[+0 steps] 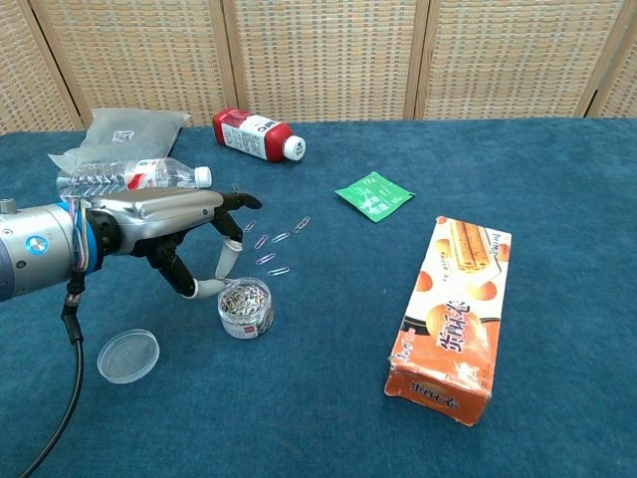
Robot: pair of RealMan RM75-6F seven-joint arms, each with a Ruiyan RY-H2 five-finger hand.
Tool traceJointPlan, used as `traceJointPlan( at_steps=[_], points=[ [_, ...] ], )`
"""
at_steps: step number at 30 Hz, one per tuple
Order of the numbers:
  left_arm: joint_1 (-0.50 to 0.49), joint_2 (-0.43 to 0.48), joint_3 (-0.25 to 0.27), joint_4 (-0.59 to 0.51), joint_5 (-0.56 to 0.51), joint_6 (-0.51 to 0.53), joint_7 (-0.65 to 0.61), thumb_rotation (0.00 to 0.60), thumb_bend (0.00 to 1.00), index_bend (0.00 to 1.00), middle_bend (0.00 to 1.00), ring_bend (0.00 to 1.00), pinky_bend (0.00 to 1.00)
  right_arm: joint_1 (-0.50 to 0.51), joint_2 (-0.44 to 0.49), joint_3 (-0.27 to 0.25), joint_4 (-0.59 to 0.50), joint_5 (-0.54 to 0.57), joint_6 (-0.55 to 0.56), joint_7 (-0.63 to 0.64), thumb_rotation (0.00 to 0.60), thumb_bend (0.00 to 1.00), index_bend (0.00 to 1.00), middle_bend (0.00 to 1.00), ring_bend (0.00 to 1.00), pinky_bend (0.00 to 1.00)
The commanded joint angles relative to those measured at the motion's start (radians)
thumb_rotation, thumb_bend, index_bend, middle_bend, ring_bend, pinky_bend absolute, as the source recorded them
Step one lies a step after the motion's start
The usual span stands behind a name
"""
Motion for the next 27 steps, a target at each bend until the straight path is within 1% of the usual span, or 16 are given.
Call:
traceJointPlan(
  at_steps=[1,2,4,9,11,15,18,20,23,24,26,27],
  points=[
    [-0.003,0.009,0.001,-0.008,-0.008,-0.008,-0.007,0.6,0.33,0.25,0.0,0.0,0.0,-0.001,0.0,0.001,0.001,0.001,0.002,0.004,0.6,0.0,0.0,0.0,0.0,0.0],
    [-0.003,0.011,0.001,-0.01,-0.009,-0.01,-0.008,0.6,0.28,0.19,0.0,0.0,0.0,-0.001,0.001,0.001,0.001,0.001,0.002,0.005,0.6,0.0,0.0,0.0,0.0,0.0],
    [-0.005,0.016,0.002,-0.017,-0.01,-0.015,-0.013,0.6,0.23,0.14,0.0,0.0,0.0,-0.001,0.002,0.001,0.0,0.0,0.003,0.007,0.6,0.0,0.0,0.0,0.0,0.0],
    [-0.006,0.034,0.0,-0.033,0.01,-0.022,-0.042,0.6,0.21,0.05,0.0,0.0,0.0,-0.003,0.004,0.001,-0.001,-0.004,0.007,0.012,0.6,0.0,0.0,0.0,0.0,0.0],
    [-0.003,0.046,-0.004,-0.045,0.022,-0.017,-0.059,0.6,0.18,0.02,0.0,0.0,0.0,-0.003,0.004,0.001,-0.002,-0.005,0.008,0.012,0.6,0.0,0.0,0.0,0.0,0.0],
    [0.007,0.101,-0.015,-0.087,0.041,-0.009,-0.093,0.6,0.15,0.0,0.0,0.0,0.0,-0.003,0.005,-0.001,-0.003,-0.006,0.007,0.013,0.6,0.0,0.0,0.0,0.0,0.0],
    [0.023,0.157,-0.03,-0.132,0.063,0.021,-0.121,0.6,0.15,0.0,0.0,0.0,0.0,-0.004,0.006,-0.001,-0.005,-0.008,0.009,0.014,0.6,0.0,0.0,0.0,0.0,0.0],
    [0.045,0.208,-0.035,-0.166,0.091,0.062,-0.131,0.6,0.15,0.0,0.0,0.0,0.0,-0.005,0.007,-0.001,-0.006,-0.008,0.011,0.015,0.6,0.0,0.0,0.0,0.0,0.0],
    [0.116,0.307,-0.025,-0.227,0.129,0.182,-0.122,0.6,0.14,0.0,0.0,0.0,0.0,-0.005,0.009,-0.001,-0.008,-0.009,0.01,0.016,0.6,0.0,0.0,0.0,0.0,0.0],
    [0.123,0.315,-0.023,-0.231,0.13,0.194,-0.118,0.6,0.14,0.0,0.0,0.0,0.0,-0.005,0.009,-0.001,-0.008,-0.01,0.01,0.016,0.6,0.0,0.0,0.0,0.0,0.0],
    [0.18,0.369,-0.013,-0.247,0.125,0.29,-0.089,0.6,0.14,0.0,0.0,0.0,0.0,-0.006,0.01,-0.002,-0.009,-0.012,0.012,0.018,0.6,0.0,0.0,0.0,0.0,0.0],
    [0.22,0.396,-0.002,-0.264,0.133,0.356,-0.072,0.6,0.14,0.0,0.0,0.0,0.0,-0.007,0.011,-0.002,-0.011,-0.013,0.015,0.019,0.6,0.0,0.0,0.0,0.0,0.0]
  ],
)
